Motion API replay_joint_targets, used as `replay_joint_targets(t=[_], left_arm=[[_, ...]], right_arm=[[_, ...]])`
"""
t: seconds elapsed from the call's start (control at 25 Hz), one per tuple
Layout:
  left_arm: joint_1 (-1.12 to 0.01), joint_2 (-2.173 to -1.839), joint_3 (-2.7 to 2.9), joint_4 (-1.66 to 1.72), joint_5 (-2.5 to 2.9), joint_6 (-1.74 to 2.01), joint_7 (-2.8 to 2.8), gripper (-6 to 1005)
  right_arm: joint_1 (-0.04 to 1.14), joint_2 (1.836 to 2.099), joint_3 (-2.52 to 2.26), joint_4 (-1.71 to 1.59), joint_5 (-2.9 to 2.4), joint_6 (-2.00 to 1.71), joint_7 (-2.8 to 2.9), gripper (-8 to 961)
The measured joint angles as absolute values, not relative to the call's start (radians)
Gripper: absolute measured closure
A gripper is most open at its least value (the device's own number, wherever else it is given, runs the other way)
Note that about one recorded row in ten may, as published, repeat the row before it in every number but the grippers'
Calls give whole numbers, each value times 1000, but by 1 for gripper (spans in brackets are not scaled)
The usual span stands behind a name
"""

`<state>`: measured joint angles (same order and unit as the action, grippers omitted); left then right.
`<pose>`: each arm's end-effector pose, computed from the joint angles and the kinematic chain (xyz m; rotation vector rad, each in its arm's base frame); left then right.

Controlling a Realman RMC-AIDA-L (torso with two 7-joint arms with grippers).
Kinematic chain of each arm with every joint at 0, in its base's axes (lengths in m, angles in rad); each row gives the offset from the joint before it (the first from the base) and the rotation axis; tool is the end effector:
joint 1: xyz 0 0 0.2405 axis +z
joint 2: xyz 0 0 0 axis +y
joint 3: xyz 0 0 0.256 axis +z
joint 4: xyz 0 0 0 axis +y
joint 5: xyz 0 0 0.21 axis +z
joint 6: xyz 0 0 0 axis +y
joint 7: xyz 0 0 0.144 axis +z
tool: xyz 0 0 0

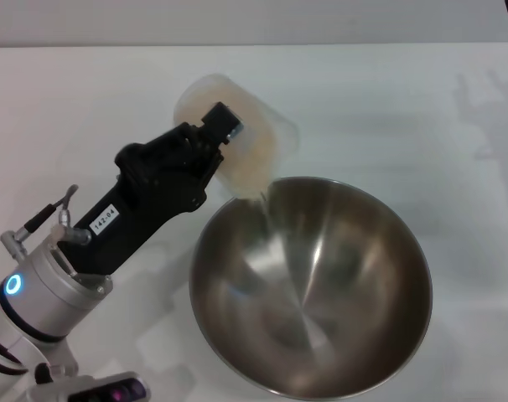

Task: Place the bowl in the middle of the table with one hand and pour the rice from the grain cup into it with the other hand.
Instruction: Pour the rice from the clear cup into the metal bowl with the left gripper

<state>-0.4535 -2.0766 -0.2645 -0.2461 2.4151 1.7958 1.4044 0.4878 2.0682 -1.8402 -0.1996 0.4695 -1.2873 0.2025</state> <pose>-0.2104 0.2449 -0.0559 -1.2438 1.3015 -0.3805 0.2917 0.3596 0.0261 -1.4800 0.3793 0.9035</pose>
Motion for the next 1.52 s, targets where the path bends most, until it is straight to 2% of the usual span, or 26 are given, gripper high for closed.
replay_joint_targets(t=[0.68,1.52], left_arm=[[-509,-2075,-263,-195,2494,1821,1615,956],[-503,-2079,-257,-185,2513,1745,1686,946]], right_arm=[[479,2069,-1840,-192,468,-1326,149,438],[486,2069,-1844,-191,468,-1327,125,438]])
